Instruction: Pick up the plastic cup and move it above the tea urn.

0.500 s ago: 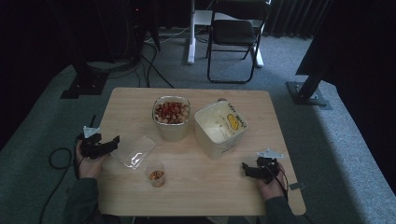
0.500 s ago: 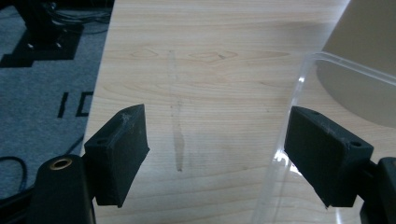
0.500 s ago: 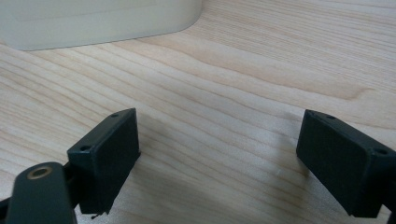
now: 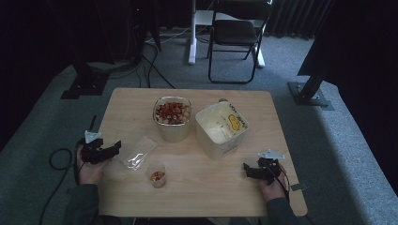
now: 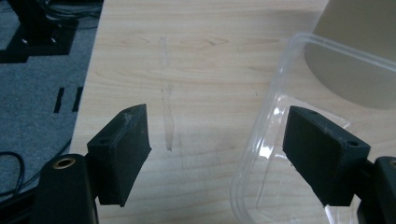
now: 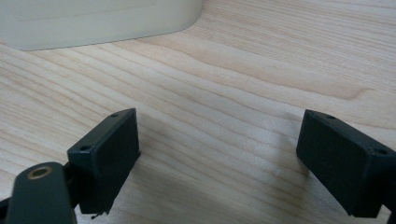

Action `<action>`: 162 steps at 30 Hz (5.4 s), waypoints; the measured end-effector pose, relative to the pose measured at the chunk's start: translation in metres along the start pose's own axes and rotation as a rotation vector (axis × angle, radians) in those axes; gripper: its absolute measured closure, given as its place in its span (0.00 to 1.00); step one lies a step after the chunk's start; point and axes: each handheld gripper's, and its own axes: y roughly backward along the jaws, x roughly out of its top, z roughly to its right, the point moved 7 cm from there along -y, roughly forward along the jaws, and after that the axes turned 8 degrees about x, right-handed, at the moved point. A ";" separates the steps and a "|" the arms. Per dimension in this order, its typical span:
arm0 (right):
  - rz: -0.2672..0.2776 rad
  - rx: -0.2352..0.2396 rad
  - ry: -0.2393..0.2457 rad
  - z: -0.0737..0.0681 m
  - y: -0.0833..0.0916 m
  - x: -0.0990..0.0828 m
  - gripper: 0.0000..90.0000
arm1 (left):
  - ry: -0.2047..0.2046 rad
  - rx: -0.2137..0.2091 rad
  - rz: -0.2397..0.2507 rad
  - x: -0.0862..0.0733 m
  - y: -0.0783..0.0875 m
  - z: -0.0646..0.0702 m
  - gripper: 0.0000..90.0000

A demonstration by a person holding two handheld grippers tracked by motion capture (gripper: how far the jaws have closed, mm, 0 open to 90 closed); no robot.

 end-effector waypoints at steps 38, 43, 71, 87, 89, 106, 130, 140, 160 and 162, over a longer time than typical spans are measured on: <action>0.000 -0.002 -0.003 0.000 0.000 0.000 0.14 | -0.025 -0.023 -0.133 -0.012 -0.017 0.002 0.79; 0.000 -0.003 -0.003 0.000 0.000 0.000 0.14 | -0.034 -0.063 -0.146 -0.010 -0.032 0.002 0.76; 0.000 -0.002 -0.003 0.000 0.000 0.000 0.14 | 0.030 -0.080 0.147 0.083 0.030 -0.021 0.88; 0.000 -0.002 -0.003 0.000 0.000 0.000 0.14 | -0.102 -0.206 0.209 0.143 0.036 0.033 0.88; 0.000 -0.002 -0.003 0.000 0.000 0.000 0.14 | -0.128 -0.223 0.213 0.150 0.036 0.044 0.88; 0.000 -0.003 -0.002 0.000 0.000 0.000 0.14 | -0.247 -0.333 0.216 0.181 0.032 0.116 0.88; 0.001 -0.002 -0.002 0.000 0.000 0.000 0.14 | -0.380 -0.412 0.220 0.207 0.040 0.192 0.88; 0.001 -0.002 -0.003 0.000 0.000 0.000 0.14 | -0.393 -0.455 0.213 0.209 0.039 0.216 0.88; 0.002 -0.002 -0.002 0.000 0.000 0.000 0.14 | -0.444 -0.503 0.118 0.191 0.018 0.241 0.58; 0.002 -0.003 -0.002 0.000 0.000 0.000 0.14 | -0.431 -0.467 0.124 0.190 0.015 0.238 0.58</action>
